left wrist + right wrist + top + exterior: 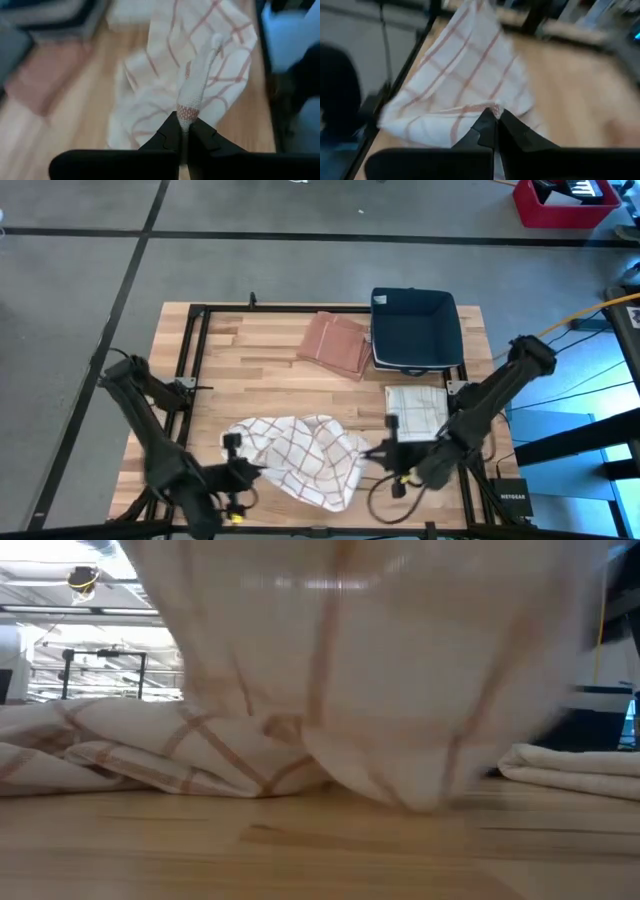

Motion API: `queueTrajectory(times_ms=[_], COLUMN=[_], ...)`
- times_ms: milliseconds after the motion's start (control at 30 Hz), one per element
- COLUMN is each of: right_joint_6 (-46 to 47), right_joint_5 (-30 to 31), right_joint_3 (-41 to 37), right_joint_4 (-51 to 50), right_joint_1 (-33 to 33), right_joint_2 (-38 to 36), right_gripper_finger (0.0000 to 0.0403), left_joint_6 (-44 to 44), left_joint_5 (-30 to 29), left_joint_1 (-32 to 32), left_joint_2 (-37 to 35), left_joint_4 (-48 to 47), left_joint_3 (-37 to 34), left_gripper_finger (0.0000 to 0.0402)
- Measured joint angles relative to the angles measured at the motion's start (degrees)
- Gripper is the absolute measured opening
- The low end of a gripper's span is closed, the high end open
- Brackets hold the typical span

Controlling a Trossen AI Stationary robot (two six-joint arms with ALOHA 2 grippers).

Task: Fold towel
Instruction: Fold the white towel

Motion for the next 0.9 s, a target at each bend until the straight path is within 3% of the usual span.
queueTrajectory(times_ms=[100, 467, 600, 900], right_joint_6=[-5.5, -28.1, -35.1, -42.6], right_joint_5=[4.5, 23.0, 28.0, 28.2], right_joint_3=[5.3, 19.1, 26.6, 37.5], right_joint_4=[-4.2, -4.0, -3.7, -3.9], right_joint_1=[0.0, -0.1, -0.1, -3.4], right_joint_2=[-3.8, -10.6, -10.8, -10.7], right_gripper_finger=[0.0008, 0.0004, 0.0005, 0.0005], left_joint_6=[4.9, 15.9, 27.8, 61.1], left_joint_5=[-6.1, -22.7, -27.0, -30.4], left_joint_1=[-1.3, -1.9, -1.8, -1.8], left_joint_2=[-5.2, -19.7, -23.7, -30.1], left_joint_4=[1.2, 4.6, 13.7, 43.6], left_joint_3=[0.8, 0.7, 0.7, 0.7], left_gripper_finger=[0.0001, 0.0003, 0.0002, 0.0003])
